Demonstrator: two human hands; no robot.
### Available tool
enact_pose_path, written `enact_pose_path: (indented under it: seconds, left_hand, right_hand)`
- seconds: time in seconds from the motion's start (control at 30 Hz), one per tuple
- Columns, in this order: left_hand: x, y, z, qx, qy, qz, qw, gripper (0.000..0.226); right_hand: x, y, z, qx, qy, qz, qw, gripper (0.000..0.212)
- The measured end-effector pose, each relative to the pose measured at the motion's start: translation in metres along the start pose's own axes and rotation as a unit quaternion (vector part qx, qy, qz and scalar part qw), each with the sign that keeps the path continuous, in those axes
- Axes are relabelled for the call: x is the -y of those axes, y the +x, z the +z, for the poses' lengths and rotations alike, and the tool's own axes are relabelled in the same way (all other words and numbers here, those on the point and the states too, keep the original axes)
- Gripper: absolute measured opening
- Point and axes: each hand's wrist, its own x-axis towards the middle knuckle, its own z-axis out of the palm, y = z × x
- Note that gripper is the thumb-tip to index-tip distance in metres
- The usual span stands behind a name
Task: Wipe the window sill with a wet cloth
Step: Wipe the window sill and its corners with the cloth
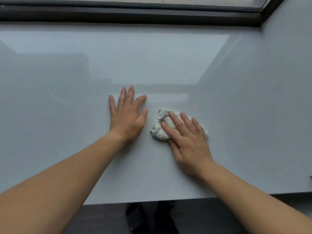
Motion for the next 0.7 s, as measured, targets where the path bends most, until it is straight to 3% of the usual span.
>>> enact_pose_path:
  seconds: [0.03,0.1,0.2,0.27,0.37,0.4,0.47,0.57,0.63,0.7]
  left_hand:
    - [0.002,-0.002,-0.005,0.0,-0.056,0.006,0.998,0.065]
    - [0.008,-0.013,-0.01,-0.016,-0.097,0.018,0.995,0.064]
    - [0.008,-0.046,0.0,-0.052,-0.028,0.049,0.997,0.062]
    - [0.004,-0.07,0.009,-0.056,-0.01,0.053,0.997,0.06]
    - [0.003,-0.093,0.021,-0.052,0.012,0.041,0.998,0.062]
    - [0.003,-0.097,0.024,-0.051,0.029,0.044,0.997,0.063]
    - [0.003,-0.098,0.027,-0.047,0.063,0.043,0.996,0.065]
    - [-0.001,-0.098,0.031,-0.033,0.114,0.029,0.993,0.066]
    - [-0.002,-0.099,0.033,-0.028,0.121,0.024,0.992,0.066]
    - [-0.002,-0.099,0.032,-0.025,0.12,0.024,0.992,0.066]
  right_hand:
    - [-0.012,0.0,-0.003,0.003,-0.007,0.004,1.0,0.051]
    - [-0.03,0.008,-0.008,-0.014,0.001,0.092,0.996,0.052]
    - [-0.009,0.007,-0.003,-0.065,0.018,0.228,0.971,0.053]
    - [0.022,-0.014,0.007,-0.073,-0.002,0.187,0.98,0.054]
    - [0.027,-0.052,0.01,-0.02,-0.001,0.023,1.0,0.051]
    - [0.016,-0.056,0.008,-0.009,-0.006,0.003,1.0,0.051]
    - [-0.001,-0.052,0.003,-0.018,-0.013,0.057,0.998,0.053]
    - [0.013,-0.045,0.005,-0.065,0.013,0.22,0.973,0.054]
    - [0.042,-0.058,0.013,-0.076,0.003,0.206,0.976,0.055]
    - [0.061,-0.086,0.019,-0.043,-0.006,0.098,0.994,0.055]
